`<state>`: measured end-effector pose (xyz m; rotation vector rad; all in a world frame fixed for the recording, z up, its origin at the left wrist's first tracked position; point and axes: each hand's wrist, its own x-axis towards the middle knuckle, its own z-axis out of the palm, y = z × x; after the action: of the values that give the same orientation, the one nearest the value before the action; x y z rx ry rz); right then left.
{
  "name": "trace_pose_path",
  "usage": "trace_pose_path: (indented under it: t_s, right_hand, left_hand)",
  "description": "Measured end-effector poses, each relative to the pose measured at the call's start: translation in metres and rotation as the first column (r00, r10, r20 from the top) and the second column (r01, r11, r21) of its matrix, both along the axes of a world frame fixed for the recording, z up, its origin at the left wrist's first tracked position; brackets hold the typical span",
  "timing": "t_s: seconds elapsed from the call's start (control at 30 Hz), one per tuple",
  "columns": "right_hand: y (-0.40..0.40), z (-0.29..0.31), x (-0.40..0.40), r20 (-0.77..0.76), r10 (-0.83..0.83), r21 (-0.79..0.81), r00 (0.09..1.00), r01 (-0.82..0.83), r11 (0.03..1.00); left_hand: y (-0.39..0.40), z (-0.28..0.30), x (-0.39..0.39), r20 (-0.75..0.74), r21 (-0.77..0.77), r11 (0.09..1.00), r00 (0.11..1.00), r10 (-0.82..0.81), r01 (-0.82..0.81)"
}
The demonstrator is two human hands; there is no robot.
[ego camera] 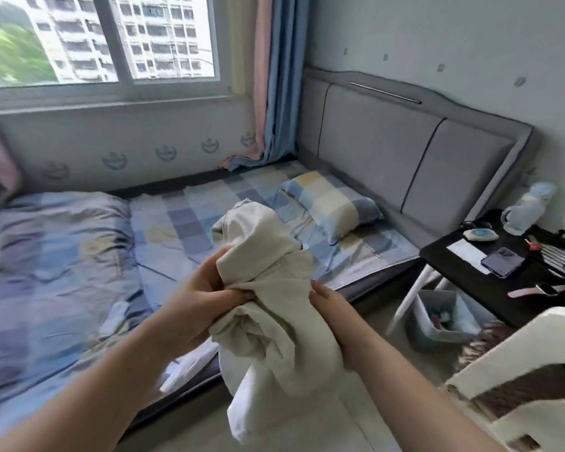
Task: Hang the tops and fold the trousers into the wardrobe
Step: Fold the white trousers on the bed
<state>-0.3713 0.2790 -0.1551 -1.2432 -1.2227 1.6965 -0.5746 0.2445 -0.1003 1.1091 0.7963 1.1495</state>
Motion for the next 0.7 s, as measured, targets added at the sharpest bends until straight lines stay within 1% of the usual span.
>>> trace_pose_path:
  t_s: [0.03, 0.1, 0.13, 0.23, 0.3, 0.33, 0.37, 0.43, 0.47, 0.5, 0.53, 0.6, 0.63, 0.7]
  right_hand:
    - [0.003, 0.001, -0.015, -0.013, -0.030, 0.054, 0.999, 0.031, 0.998]
    - [0.011, 0.003, -0.041, 0.031, -0.101, 0.140, 0.994, 0.096, 0.986]
    - [0.014, 0.009, -0.057, 0.018, -0.106, 0.175, 0.994, 0.101, 0.979]
    - [0.020, 0.028, -0.086, -0.077, -0.046, 0.294, 0.996, 0.067, 0.953]
    - [0.027, 0.039, -0.106, -0.127, 0.004, 0.379, 0.992, 0.045, 0.924]
    - [0.031, 0.045, -0.118, -0.156, 0.041, 0.419, 0.987, 0.029, 0.907]
    - [0.034, 0.048, -0.125, -0.179, 0.071, 0.451, 0.981, 0.017, 0.892]
    - [0.046, 0.051, -0.143, -0.196, 0.164, 0.511, 0.967, -0.042, 0.859]
    - [0.052, 0.051, -0.151, -0.195, 0.217, 0.548, 0.956, -0.077, 0.833]
    - [0.059, 0.048, -0.158, -0.194, 0.257, 0.575, 0.947, -0.103, 0.812]
    - [0.067, 0.046, -0.165, -0.196, 0.293, 0.591, 0.936, -0.126, 0.797]
    - [0.085, 0.042, -0.179, -0.217, 0.363, 0.601, 0.906, -0.169, 0.781]
    - [0.092, 0.041, -0.185, -0.222, 0.395, 0.600, 0.891, -0.194, 0.776]
    - [0.107, 0.043, -0.194, -0.222, 0.452, 0.591, 0.864, -0.249, 0.767]
  left_hand:
    - [-0.004, -0.001, -0.016, -0.042, 0.003, 1.000, 0.999, 0.010, -0.010]
    - [-0.011, -0.005, -0.044, -0.157, -0.002, 1.000, 0.987, 0.020, -0.021]
    - [-0.016, -0.009, -0.058, -0.225, 0.001, 0.999, 0.973, 0.042, -0.043]
    - [-0.026, -0.017, -0.087, -0.421, 0.030, 0.992, 0.898, 0.126, -0.126]
    - [-0.030, -0.020, -0.104, -0.469, 0.041, 0.987, 0.870, 0.154, -0.152]
    - [-0.030, -0.021, -0.112, -0.458, 0.049, 0.982, 0.870, 0.184, -0.182]
    - [-0.029, -0.021, -0.114, -0.412, 0.035, 0.971, 0.882, 0.229, -0.236]
    - [-0.021, -0.018, -0.120, -0.203, -0.122, 0.906, 0.903, 0.378, -0.406]
    - [-0.016, -0.015, -0.122, -0.110, -0.203, 0.874, 0.897, 0.428, -0.442]
    - [-0.012, -0.013, -0.124, -0.047, -0.267, 0.847, 0.884, 0.465, -0.459]
    - [-0.007, -0.010, -0.127, -0.018, -0.320, 0.812, 0.860, 0.509, -0.487]
    - [0.005, -0.009, -0.134, -0.025, -0.404, 0.727, 0.802, 0.597, -0.554]
    - [0.011, -0.009, -0.136, -0.049, -0.412, 0.693, 0.773, 0.632, -0.592]
    - [0.027, -0.006, -0.136, -0.041, -0.344, 0.652, 0.705, 0.708, -0.676]
